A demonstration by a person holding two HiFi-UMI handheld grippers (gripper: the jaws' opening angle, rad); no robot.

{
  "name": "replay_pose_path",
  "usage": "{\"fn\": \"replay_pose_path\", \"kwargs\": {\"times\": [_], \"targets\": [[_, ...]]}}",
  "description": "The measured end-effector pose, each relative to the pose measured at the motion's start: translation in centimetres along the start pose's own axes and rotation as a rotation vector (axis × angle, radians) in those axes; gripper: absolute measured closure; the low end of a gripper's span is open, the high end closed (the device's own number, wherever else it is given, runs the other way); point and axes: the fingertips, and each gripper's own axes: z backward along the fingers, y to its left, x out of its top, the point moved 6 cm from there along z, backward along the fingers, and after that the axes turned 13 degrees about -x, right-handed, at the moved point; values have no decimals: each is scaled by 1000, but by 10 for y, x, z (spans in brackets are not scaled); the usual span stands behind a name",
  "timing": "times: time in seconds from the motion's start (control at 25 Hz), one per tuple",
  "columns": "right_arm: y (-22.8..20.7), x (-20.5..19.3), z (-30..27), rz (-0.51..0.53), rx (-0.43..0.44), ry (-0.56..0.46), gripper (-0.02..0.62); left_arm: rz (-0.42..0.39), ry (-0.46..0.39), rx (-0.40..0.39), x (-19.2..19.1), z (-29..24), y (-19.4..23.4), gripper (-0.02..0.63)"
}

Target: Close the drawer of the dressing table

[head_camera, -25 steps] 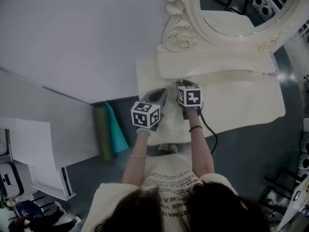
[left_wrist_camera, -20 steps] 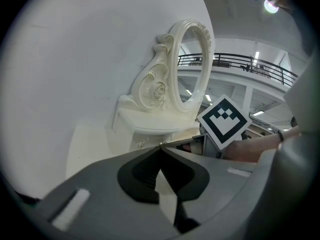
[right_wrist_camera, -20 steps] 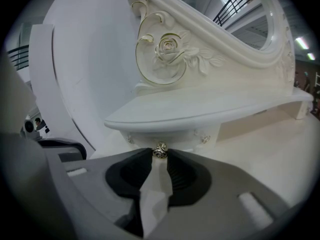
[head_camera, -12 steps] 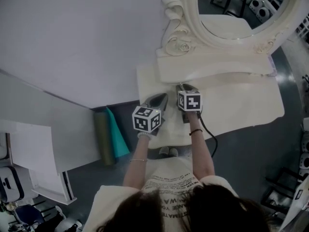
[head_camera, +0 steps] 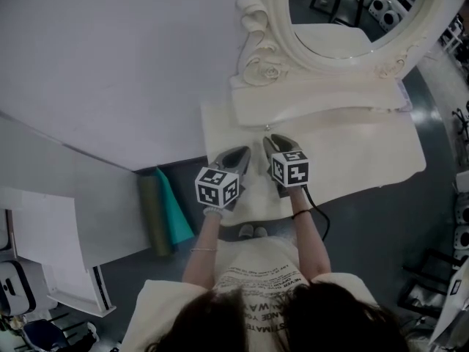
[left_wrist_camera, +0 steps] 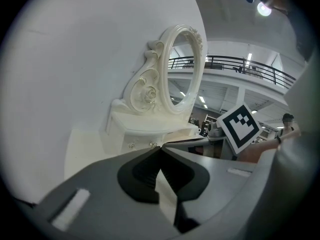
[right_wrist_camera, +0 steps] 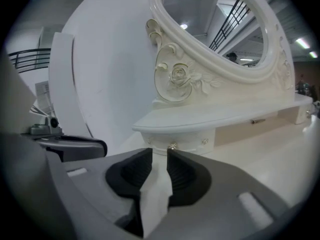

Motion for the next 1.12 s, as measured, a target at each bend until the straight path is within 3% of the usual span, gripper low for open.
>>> {"fn": "replay_pose_path", "kwargs": {"times": [0.52, 1.12], "targets": [[15, 11, 57, 26, 96, -140, 589, -78, -73, -54, 19, 17, -34, 604], [21, 22, 82, 47, 157, -221, 592, -111, -109, -64, 27, 23, -51, 604]]}}
